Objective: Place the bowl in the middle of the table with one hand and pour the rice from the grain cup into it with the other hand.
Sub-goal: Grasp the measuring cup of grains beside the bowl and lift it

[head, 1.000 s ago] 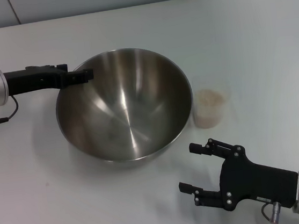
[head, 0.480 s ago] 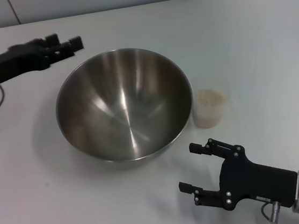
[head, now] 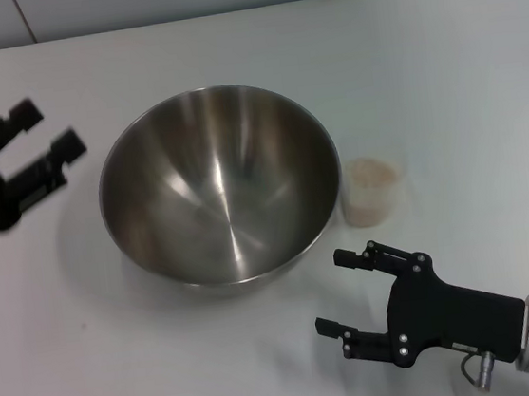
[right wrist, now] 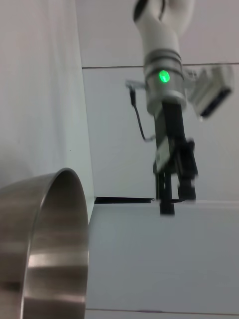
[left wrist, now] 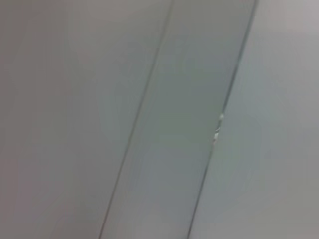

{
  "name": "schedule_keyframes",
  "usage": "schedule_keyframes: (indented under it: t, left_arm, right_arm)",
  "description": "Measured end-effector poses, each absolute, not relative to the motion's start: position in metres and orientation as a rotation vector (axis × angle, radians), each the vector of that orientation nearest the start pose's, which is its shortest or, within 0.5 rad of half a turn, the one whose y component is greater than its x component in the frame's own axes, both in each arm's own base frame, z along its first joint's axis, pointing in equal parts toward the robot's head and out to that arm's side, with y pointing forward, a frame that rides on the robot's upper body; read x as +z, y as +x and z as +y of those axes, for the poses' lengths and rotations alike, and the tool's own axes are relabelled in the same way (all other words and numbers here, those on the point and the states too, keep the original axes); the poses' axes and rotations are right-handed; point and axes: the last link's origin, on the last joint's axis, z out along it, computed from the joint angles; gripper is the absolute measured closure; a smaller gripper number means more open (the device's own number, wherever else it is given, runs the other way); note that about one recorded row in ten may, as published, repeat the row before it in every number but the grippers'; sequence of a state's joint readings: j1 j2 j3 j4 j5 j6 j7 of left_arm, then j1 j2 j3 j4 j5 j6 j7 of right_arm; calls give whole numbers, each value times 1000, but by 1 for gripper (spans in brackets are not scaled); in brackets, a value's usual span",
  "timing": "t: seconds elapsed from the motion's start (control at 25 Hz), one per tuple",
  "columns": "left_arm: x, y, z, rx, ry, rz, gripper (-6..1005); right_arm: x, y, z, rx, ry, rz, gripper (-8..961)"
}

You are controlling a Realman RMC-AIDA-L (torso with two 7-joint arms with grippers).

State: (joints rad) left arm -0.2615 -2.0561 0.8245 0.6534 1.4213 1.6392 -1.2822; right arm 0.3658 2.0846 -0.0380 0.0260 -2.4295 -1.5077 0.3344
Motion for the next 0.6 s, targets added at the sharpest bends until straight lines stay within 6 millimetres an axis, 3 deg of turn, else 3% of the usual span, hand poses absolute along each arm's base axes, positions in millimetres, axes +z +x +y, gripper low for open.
schedule_keyframes:
  t: [0.2, 0.6]
  left_arm:
    - [30, -307, 242, -1161, -2316, -460, 156]
    - [3, -327, 210, -1067, -2273, -403, 157]
  right_arm:
    - [-94, 298, 211, 878, -2536, 233, 166]
    - [-93, 298, 212, 878, -2530, 234, 166]
